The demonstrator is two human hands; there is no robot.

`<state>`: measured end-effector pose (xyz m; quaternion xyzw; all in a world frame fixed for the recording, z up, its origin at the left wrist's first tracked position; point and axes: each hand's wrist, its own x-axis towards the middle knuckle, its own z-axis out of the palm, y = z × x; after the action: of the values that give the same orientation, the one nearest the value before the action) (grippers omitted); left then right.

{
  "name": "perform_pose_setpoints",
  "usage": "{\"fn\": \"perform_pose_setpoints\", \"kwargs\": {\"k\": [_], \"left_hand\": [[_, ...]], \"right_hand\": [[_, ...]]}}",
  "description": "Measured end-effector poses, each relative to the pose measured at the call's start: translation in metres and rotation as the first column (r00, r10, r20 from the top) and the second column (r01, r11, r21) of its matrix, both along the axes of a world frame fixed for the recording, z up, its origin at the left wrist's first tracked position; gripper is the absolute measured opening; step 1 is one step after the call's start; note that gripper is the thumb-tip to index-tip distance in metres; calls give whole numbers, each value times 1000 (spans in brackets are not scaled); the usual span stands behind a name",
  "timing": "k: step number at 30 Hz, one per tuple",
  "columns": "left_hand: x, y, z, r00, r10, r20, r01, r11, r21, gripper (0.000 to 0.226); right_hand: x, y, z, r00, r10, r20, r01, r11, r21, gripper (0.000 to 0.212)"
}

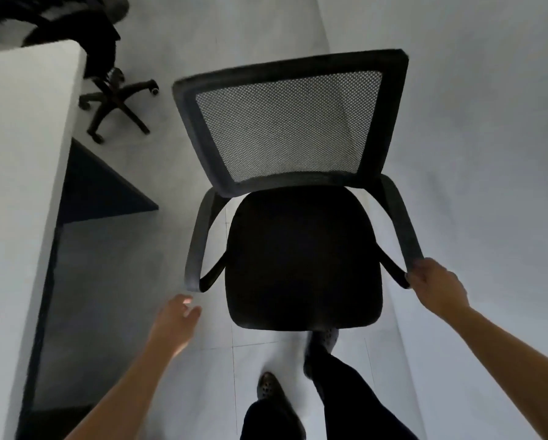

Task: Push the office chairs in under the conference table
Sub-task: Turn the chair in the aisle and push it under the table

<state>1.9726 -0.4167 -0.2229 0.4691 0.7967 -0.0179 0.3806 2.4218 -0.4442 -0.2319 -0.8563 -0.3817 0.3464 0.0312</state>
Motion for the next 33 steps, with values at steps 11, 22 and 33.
{"fn": "perform_pose_setpoints", "kwargs": {"k": [11, 22, 33], "left_hand": [[15, 85, -162, 936, -38, -350, 30, 999, -27, 77], [-49, 135, -172, 891, -188, -413, 222, 974, 34, 87], [-3, 157, -80, 952, -304, -31, 299, 908, 292, 57]], "right_hand": [[25, 76, -139, 948, -217, 233, 221, 975, 5, 40], [-60, 14, -145, 931, -283, 229, 276, 959, 62, 32], [-213, -52, -121, 892, -401, -209, 398, 916, -56, 41]]}}
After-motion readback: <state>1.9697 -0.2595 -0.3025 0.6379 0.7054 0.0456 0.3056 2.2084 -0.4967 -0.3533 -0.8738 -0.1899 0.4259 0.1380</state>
